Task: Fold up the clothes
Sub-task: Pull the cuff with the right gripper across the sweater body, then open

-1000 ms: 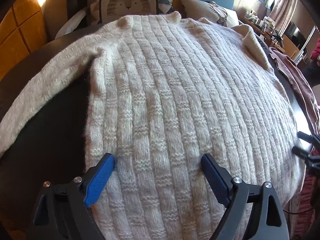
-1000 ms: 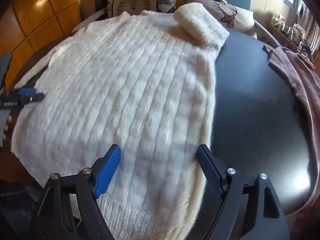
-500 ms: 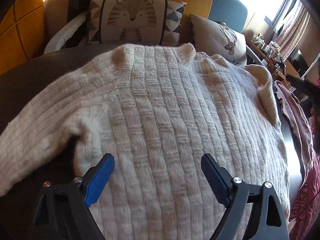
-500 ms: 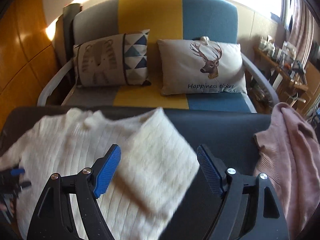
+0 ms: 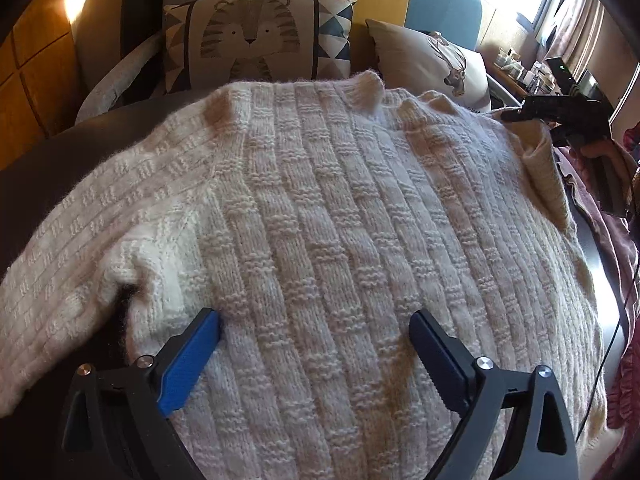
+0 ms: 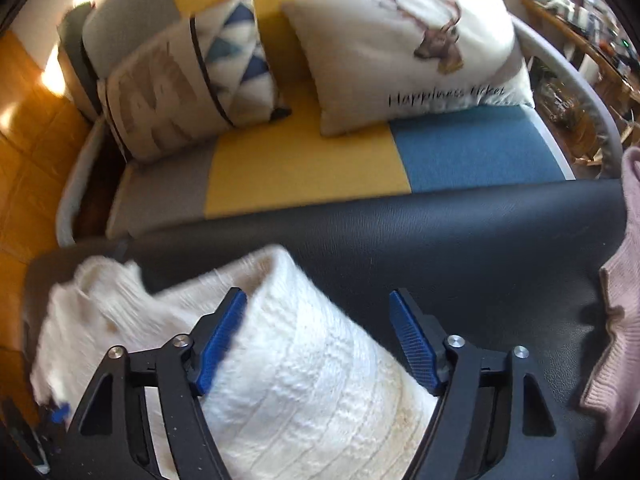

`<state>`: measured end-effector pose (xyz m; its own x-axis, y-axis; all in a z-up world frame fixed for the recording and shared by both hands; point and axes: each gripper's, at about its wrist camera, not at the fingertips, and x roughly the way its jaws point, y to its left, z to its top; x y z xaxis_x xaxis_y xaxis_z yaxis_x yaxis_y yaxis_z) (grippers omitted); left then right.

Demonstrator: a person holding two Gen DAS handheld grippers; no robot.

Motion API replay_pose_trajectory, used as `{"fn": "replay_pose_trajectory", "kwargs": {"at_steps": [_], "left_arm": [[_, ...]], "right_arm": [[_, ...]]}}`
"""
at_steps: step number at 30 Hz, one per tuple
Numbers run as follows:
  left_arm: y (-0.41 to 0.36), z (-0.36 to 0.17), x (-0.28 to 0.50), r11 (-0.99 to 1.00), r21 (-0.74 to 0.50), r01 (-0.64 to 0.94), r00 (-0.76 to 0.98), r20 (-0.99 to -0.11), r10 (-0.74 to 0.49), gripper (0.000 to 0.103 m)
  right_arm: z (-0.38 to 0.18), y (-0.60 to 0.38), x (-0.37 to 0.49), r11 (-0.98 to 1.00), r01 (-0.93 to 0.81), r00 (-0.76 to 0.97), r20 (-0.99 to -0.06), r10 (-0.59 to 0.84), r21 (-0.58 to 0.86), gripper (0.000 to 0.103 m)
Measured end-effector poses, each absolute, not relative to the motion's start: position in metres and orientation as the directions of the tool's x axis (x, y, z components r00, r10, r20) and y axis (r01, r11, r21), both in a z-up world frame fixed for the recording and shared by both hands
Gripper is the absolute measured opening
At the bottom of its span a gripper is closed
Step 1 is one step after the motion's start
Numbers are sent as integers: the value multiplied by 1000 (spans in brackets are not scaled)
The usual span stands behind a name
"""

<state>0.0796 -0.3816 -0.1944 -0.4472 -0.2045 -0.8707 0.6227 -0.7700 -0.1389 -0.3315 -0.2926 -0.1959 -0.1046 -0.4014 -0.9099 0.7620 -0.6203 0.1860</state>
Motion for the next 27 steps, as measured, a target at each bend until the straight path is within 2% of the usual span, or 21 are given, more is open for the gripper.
{"fn": "replay_pose_trajectory", "kwargs": {"at_steps": [1,2,3,4,7,13,17,23,24,26,27], "left_arm": [[-381,-195,79,-771,-134,623,-444,-871,-208,100],[-380,-195,77,-771,-129,624,-442,-872,-212,100],[-380,-195,77,-771,-125,624,-440,-872,-214,101],[-380,-196,76,-771,-122,625,-438,-873,-216,101],[-381,-196,77,-756,-124,643,-435,-871,-227,102],[-381,-196,77,-759,-112,642,-432,-870,-237,102],[-382,-195,75,-756,-109,645,-428,-872,-239,102],[-385,-196,72,-754,-106,648,-422,-875,-240,103],[-385,-196,71,-754,-104,648,-420,-875,-240,103],[-386,-196,69,-753,-102,650,-416,-877,-240,103],[-386,-196,69,-753,-101,651,-413,-879,-239,103]], "right_arm": [[-200,-294,-331,-614,771,-104,-917,-384,169,49],[-202,-293,-329,-609,779,-118,-919,-377,150,46],[-201,-290,-329,-603,784,-124,-914,-385,148,37],[-198,-282,-329,-611,776,-136,-906,-401,154,21],[-182,-252,-332,-657,734,-195,-872,-448,173,18],[-152,-191,-337,-732,643,-319,-791,-522,224,17],[-137,-134,-341,-813,527,-430,-747,-507,248,17],[-161,-61,-332,-881,420,-462,-785,-412,216,18],[-166,-53,-327,-879,424,-452,-790,-415,219,22],[-172,-41,-316,-869,438,-430,-794,-429,232,37],[-172,-35,-312,-866,445,-433,-791,-432,229,48]]}}
